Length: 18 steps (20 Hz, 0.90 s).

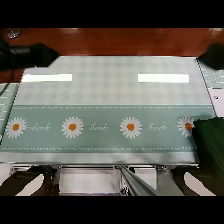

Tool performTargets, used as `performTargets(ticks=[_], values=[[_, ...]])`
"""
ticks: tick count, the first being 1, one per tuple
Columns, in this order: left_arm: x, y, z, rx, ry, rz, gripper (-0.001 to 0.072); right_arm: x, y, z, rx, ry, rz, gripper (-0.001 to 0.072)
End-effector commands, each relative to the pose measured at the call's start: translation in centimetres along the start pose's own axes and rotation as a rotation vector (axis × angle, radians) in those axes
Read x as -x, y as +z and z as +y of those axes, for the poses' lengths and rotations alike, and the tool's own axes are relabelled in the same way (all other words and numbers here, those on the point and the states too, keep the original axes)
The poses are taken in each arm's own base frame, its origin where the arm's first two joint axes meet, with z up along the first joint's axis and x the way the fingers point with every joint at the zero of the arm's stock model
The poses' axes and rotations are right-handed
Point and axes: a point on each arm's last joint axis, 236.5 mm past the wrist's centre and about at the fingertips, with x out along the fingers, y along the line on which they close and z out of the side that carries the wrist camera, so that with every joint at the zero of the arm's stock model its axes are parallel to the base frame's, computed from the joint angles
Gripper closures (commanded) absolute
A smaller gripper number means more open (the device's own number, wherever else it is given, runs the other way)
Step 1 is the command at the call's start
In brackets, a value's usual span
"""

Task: Fold the shirts.

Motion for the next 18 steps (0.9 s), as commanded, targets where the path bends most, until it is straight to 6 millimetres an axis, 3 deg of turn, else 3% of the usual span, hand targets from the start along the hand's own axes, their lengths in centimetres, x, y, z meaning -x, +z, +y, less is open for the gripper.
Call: performTargets(ticks=[1, 2, 4, 6, 10, 12, 18], values=[[-4.7, -8.7, 5.6, 0.029, 0.181, 0.217, 0.0683, -11.6, -10.6, 2.2, 0.167, -0.12, 0.266, 0.0676], [-6.0, -11.5, 7.0, 0.058, 0.201, 0.256, 0.0684, -13.8, -13.3, 0.5, 0.114, -0.161, 0.324, 0.0676], [-6.9, -14.6, 9.1, 0.118, 0.231, 0.331, 0.0684, -15.3, -15.3, -1.9, 0.05, -0.213, 0.399, 0.0676], [-7.0, -14.4, 10.3, 0.136, 0.249, 0.335, 0.0684, -15.6, -14.7, -2.5, 0.041, -0.218, 0.381, 0.0676], [-7.0, -12.9, 10.5, 0.124, 0.251, 0.308, 0.0682, -16.1, -11.8, -1.1, 0.04, -0.172, 0.278, 0.0676], [-6.8, -13.8, 10.2, 0.132, 0.244, 0.346, 0.0682, -15.9, -12.0, 0.1, -0.01, -0.13, 0.284, 0.0676], [-6.8, -14.0, 10.0, 0.131, 0.241, 0.355, 0.0682, -16.0, -12.0, 0.2, -0.012, -0.128, 0.283, 0.0676]])
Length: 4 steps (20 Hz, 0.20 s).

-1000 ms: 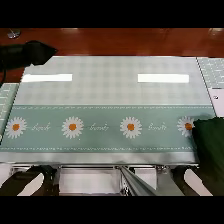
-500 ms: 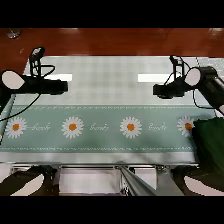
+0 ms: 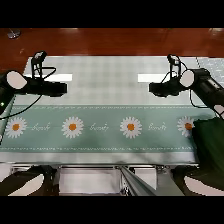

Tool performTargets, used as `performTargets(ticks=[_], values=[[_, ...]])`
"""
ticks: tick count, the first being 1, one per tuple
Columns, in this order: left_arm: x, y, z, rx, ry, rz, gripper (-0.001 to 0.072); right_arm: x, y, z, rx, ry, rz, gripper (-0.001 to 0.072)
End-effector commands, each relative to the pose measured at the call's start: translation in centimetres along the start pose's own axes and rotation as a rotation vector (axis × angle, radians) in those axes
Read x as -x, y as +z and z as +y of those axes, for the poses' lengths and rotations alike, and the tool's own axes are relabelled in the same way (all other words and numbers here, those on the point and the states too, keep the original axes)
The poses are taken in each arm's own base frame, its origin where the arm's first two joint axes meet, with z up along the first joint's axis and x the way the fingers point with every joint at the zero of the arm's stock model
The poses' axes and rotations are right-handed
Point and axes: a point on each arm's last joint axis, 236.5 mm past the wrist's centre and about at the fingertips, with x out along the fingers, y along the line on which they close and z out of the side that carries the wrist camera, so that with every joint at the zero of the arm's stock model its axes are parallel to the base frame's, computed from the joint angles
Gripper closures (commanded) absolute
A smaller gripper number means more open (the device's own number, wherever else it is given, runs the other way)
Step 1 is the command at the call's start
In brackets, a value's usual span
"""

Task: Fold the shirts.

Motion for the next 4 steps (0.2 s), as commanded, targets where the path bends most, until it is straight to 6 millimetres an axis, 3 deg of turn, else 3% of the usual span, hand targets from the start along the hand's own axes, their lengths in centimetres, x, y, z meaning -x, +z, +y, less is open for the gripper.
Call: performTargets(ticks=[1, 4], values=[[-0.03, -0.17, 0.0, 0.0, 0.0, 0.008, 0.0682, 0.0, 0.14, 0.23, -0.009, 0.009, -0.005, 0.0676], [-0.03, -0.17, -0.01, 0.0, 0.0, 0.009, 0.0682, 0.0, 0.13, 0.22, -0.009, 0.009, -0.005, 0.0676]])
